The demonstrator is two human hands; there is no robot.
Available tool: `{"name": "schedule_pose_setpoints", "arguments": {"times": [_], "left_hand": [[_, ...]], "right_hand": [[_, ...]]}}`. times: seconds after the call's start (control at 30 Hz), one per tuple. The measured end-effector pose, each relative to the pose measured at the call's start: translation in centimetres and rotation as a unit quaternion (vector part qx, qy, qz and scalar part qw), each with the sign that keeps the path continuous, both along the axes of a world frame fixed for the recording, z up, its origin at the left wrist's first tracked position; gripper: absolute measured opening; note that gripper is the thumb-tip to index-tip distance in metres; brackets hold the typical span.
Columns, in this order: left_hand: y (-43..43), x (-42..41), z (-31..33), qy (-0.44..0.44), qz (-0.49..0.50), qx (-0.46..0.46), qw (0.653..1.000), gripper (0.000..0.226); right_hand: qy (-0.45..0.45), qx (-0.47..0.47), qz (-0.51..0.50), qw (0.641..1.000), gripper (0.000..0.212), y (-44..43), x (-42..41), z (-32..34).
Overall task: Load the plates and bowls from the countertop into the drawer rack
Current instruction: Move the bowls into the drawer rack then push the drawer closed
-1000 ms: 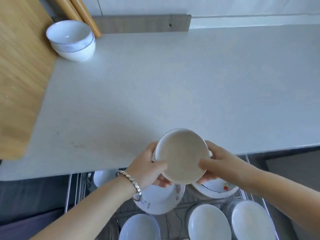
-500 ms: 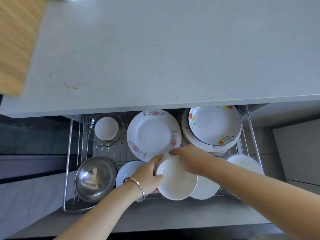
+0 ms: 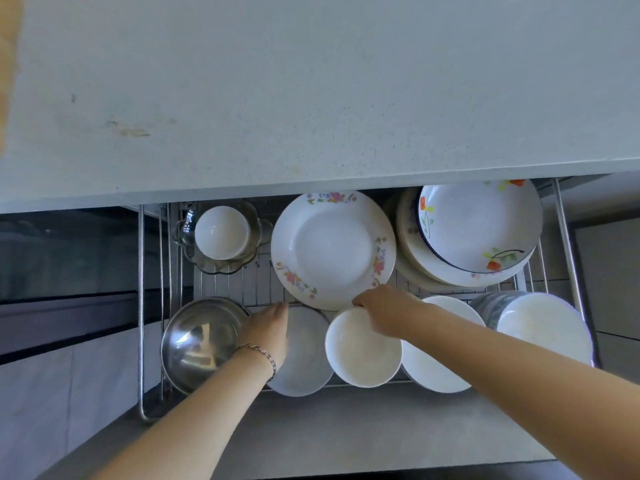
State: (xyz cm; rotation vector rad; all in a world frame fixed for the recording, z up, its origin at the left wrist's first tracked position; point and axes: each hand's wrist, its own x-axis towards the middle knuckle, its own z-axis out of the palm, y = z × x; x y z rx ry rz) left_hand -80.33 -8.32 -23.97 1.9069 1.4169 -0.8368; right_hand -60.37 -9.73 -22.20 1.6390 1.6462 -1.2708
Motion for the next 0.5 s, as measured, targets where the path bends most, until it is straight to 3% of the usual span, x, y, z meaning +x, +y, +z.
{"name": "schedule_pose_setpoints", "arguments": {"times": [0.13,0.3,0.5], "left_hand": [[0.3,0.2,-1.4,0.006,-0.008,-0.001,1.0,0.056],[1.6,0.7,-2.8,0.016,-0.054,-0.012,0.998,0.042],[2.1,-0.1,-3.3,-0.005,-0.054,-0.034,0.998,0.043]], "right_hand": [[-0.013,-0.018,0.024,0.999,0.042,0.2,-0.3,-0.1],[-0.017,-0.021,0.037,0.999,0.042,0.2,-0.6,0.1],[-0.028,-0.005,0.067,0.997,0.038,-0.4,-1.0,0.3]]}}
